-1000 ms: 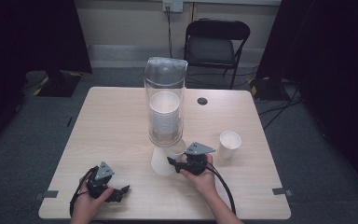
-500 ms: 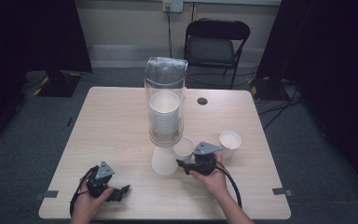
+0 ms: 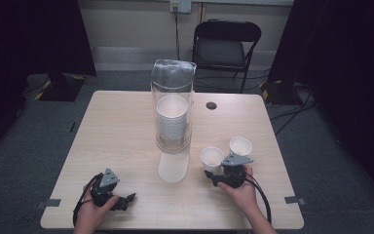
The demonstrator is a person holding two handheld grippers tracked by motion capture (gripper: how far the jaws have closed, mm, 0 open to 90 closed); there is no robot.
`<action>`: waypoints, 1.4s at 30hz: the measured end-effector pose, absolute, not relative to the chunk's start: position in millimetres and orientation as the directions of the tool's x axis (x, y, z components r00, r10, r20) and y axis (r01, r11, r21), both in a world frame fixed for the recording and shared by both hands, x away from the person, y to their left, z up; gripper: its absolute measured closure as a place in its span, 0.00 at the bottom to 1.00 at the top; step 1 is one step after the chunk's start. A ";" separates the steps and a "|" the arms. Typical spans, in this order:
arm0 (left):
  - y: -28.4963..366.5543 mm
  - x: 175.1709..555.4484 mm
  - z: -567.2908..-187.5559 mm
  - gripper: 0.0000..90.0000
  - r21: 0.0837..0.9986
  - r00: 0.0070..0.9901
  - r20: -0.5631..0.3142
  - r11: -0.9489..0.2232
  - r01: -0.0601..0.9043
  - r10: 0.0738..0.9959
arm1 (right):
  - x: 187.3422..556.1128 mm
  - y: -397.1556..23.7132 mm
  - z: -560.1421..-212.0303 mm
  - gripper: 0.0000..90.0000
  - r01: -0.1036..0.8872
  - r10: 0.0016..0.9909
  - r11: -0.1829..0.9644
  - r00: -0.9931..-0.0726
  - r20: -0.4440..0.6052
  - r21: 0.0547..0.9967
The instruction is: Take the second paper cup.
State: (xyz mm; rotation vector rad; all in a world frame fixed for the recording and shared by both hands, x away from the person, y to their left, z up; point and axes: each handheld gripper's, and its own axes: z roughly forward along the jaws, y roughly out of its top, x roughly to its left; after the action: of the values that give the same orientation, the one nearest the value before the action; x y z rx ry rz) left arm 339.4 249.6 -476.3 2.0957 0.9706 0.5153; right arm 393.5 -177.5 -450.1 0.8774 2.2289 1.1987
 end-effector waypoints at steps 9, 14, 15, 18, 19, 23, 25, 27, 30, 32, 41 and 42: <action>249.6 339.6 -476.3 0.00 0.773 0.630 0.043 -0.426 0.470 0.775 | 394.8 -191.5 -449.4 0.35 0.336 0.730 0.415 -0.677 -0.089 0.846; 249.6 339.5 -476.3 0.00 0.773 0.630 0.044 -0.426 0.470 0.775 | 396.8 -195.2 -452.7 0.35 0.347 0.729 0.417 -0.679 -0.081 0.840; 249.5 339.5 -476.3 0.00 0.773 0.630 0.044 -0.426 0.470 0.775 | 396.4 -196.4 -452.8 0.34 0.353 0.733 0.413 -0.676 -0.076 0.840; 249.6 339.5 -476.3 0.00 0.773 0.631 0.044 -0.426 0.470 0.775 | 393.6 -200.4 -454.8 0.28 0.348 0.731 0.427 -0.677 -0.092 0.834; 249.6 339.5 -476.3 0.00 0.773 0.630 0.044 -0.426 0.470 0.775 | 392.5 -201.8 -456.0 0.24 0.352 0.734 0.426 -0.672 -0.092 0.833; 249.5 339.4 -476.3 0.00 0.773 0.630 0.044 -0.426 0.470 0.775 | 382.8 -212.7 -458.2 0.18 0.372 0.736 0.424 -0.672 -0.075 0.826; 249.5 339.4 -476.3 0.00 0.773 0.630 0.044 -0.426 0.470 0.776 | 375.1 -221.2 -459.2 0.18 0.376 0.740 0.417 -0.669 -0.069 0.828; 249.6 339.4 -476.3 0.00 0.773 0.630 0.044 -0.426 0.470 0.775 | 367.7 -230.4 -459.6 0.16 0.396 0.741 0.421 -0.669 -0.058 0.816; 249.6 339.5 -476.3 0.00 0.773 0.630 0.044 -0.426 0.470 0.775 | 356.5 -243.3 -458.0 0.16 0.381 0.735 0.436 -0.673 -0.079 0.815; 249.6 339.5 -476.3 0.00 0.772 0.630 0.044 -0.427 0.470 0.775 | 352.0 -254.8 -458.3 0.15 0.399 0.739 0.424 -0.672 -0.055 0.813; 249.5 339.4 -476.3 0.00 0.773 0.630 0.044 -0.426 0.470 0.775 | 341.2 -291.0 -463.6 0.15 0.429 0.750 0.458 -0.657 -0.079 0.779; 249.5 339.4 -476.3 0.00 0.773 0.630 0.044 -0.426 0.470 0.775 | 340.7 -292.8 -463.8 0.14 0.427 0.750 0.465 -0.656 -0.089 0.775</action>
State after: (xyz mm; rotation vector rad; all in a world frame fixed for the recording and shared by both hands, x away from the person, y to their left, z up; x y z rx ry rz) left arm 339.4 249.5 -476.3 2.0960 0.9705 0.5154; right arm 340.7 -292.8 -463.8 0.9843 2.2977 1.0423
